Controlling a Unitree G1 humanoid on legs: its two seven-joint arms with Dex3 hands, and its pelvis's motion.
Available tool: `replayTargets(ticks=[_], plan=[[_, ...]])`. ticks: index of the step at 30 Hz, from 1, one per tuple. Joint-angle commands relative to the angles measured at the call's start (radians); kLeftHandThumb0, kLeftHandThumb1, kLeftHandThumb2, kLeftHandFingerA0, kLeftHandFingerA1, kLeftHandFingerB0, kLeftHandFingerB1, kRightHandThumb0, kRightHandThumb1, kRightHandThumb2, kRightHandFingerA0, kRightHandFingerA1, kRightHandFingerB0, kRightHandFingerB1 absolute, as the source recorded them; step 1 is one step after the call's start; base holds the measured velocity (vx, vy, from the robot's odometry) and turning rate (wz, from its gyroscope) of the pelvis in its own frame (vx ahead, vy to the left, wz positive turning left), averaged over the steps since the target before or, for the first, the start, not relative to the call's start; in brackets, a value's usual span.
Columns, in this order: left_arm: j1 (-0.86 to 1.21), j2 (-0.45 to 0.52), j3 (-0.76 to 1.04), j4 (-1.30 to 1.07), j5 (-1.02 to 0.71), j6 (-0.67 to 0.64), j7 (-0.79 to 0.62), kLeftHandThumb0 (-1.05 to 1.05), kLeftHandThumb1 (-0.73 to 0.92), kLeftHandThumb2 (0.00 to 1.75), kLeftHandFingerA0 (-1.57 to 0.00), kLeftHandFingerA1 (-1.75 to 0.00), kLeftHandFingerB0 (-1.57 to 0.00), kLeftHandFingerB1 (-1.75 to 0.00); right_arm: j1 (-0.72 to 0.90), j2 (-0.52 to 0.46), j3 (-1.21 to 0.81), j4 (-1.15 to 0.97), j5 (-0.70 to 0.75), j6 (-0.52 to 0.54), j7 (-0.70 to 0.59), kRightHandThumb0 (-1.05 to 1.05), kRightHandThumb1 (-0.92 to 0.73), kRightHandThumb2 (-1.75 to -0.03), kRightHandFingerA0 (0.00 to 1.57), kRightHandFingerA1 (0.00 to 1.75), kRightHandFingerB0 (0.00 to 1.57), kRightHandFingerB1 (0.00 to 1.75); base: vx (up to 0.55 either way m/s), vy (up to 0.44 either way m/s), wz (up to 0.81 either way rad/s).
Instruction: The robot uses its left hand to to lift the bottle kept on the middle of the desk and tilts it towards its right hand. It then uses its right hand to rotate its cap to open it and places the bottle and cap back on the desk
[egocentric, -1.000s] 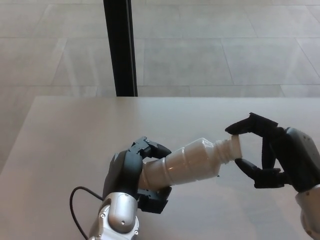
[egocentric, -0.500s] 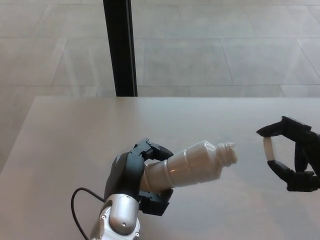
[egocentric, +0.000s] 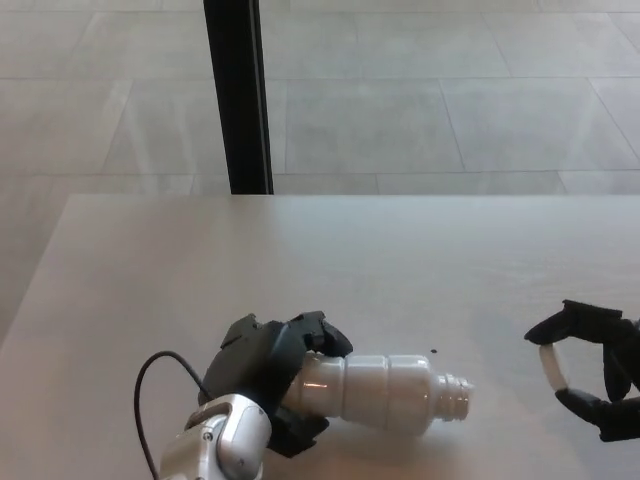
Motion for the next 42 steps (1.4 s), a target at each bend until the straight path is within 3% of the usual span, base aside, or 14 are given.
replayTargets(ticks=[1, 8, 13, 15, 16, 17, 19, 20, 21, 22, 24, 25, 26, 42], plan=[[-0.189, 0.238, -0.353, 0.072, 0.439, 0.084, -0.406, -0.12, 0.57, 0.56, -0.85, -0.93, -0.58, -0.51, -0.011, -0.05, 0.097, -0.021, -0.094, 0.165, 0.219, -0.24, -0.63, -0.77, 0.95, 1.41, 0.96, 0.76, 0.0, 0.0, 0.0], [-0.25, 0.236, -0.406, 0.111, 0.417, 0.154, -0.44, -0.1, 0.55, 0.55, -0.84, -0.87, -0.64, -0.52, -0.044, -0.05, 0.177, -0.015, -0.186, 0.216, 0.258, -0.27, -0.62, -0.7, 0.92, 1.39, 0.89, 0.67, 0.0, 0.0, 0.0], [-0.262, 0.231, -0.415, 0.111, 0.384, 0.186, -0.447, -0.15, 0.57, 0.57, -0.83, -0.85, -0.67, -0.56, -0.107, -0.068, 0.256, 0.019, -0.29, 0.315, 0.342, -0.37, -0.67, -0.61, 0.8, 1.29, 0.53, 0.44, 0.0, 0.0, 0.0], [-0.259, 0.223, -0.408, 0.106, 0.366, 0.216, -0.452, -0.19, 0.59, 0.55, -0.79, -0.81, -0.67, -0.56, -0.113, -0.081, 0.283, 0.013, -0.332, 0.339, 0.36, -0.51, -0.69, -0.61, 0.55, 0.95, 0.34, 0.36, 0.0, 0.0, 0.0], [-0.266, 0.224, -0.412, 0.107, 0.366, 0.222, -0.465, -0.23, 0.58, 0.57, -0.7, -0.7, -0.6, -0.54, -0.117, -0.088, 0.3, 0.014, -0.359, 0.348, 0.36, -0.61, -0.53, -0.9, 0.34, 0.68, 0.16, 0.46, 0.0, 0.0, 0.0], [-0.272, 0.225, -0.413, 0.104, 0.361, 0.228, -0.48, -0.35, 0.56, 0.56, -0.4, -0.49, -0.38, -0.4, -0.124, -0.096, 0.32, 0.013, -0.389, 0.362, 0.372, -0.7, -0.47, -0.87, 0.02, 0.44, 0.06, 0.4, 0.0, 0.0, 0.0], [-0.271, 0.226, -0.409, 0.094, 0.352, 0.239, -0.492, -0.35, 0.56, 0.56, -0.4, -0.49, -0.38, -0.4, -0.126, -0.103, 0.342, 0.008, -0.407, 0.378, 0.38, -0.7, -0.47, -0.87, 0.02, 0.44, 0.06, 0.4, 0.0, 0.0, 0.0], [-0.268, 0.225, -0.403, 0.089, 0.347, 0.245, -0.492, -0.42, 0.55, 0.56, -0.33, -0.49, -0.32, -0.38, -0.127, -0.105, 0.347, 0.005, -0.408, 0.383, 0.384, -0.87, -0.51, -0.84, 0.0, 0.13, 0.04, 0.33, 0.0, 0.0, 0.0], [-0.263, 0.223, -0.387, 0.071, 0.329, 0.263, -0.501, -0.29, 0.4, 0.95, -0.13, -0.56, -0.09, -0.51, -0.126, -0.11, 0.354, -0.008, -0.408, 0.395, 0.409, -0.93, -0.55, -0.85, 0.0, 0.08, 0.0, 0.19, 0.0, 0.0, 0.0], [-0.265, 0.228, -0.377, 0.052, 0.319, 0.28, -0.525, -0.57, 0.48, 0.73, -0.12, -0.52, -0.14, -0.41, -0.123, -0.116, 0.358, -0.03, -0.402, 0.407, 0.447, -0.95, -0.56, -0.88, 0.0, 0.13, 0.0, 0.17, 0.0, 0.0, 0.0], [-0.275, 0.231, -0.38, 0.054, 0.324, 0.277, -0.542, -0.35, 0.4, 0.95, -0.06, -0.55, 0.0, -0.48, -0.127, -0.124, 0.363, -0.043, -0.397, 0.412, 0.472, -1.03, -0.61, -0.9, 0.0, 0.11, 0.1, 0.11, 0.0, 0.0, 0.0], [-0.27, 0.224, -0.36, 0.052, 0.306, 0.286, -0.537, -0.55, 0.54, 0.58, -0.03, -0.36, -0.14, -0.31, -0.128, -0.129, 0.361, -0.053, -0.38, 0.409, 0.493, -1.05, -0.6, -0.93, 0.0, 0.18, 0.0, 0.07, 0.0, 0.0, 0.0], [-0.266, 0.221, -0.344, 0.048, 0.294, 0.291, -0.535, -0.6, 0.39, 0.77, 0.0, -0.37, -0.09, -0.39, -0.127, -0.13, 0.359, -0.063, -0.369, 0.413, 0.508, -1.05, -0.6, -0.94, 0.0, 0.21, 0.0, 0.08, 0.0, 0.0, 0.0], [-0.038, 0.064, 0.043, -0.063, 0.161, 0.21, -0.28, -0.73, 0.5, 0.66, 0.0, 0.0, 0.0, 0.0, -0.074, -0.117, 0.265, -0.176, -0.221, 0.438, 0.537, -1.05, -0.61, -0.93, 0.0, 0.16, 0.0, 0.05, 0.0, 0.0, 0.0]])
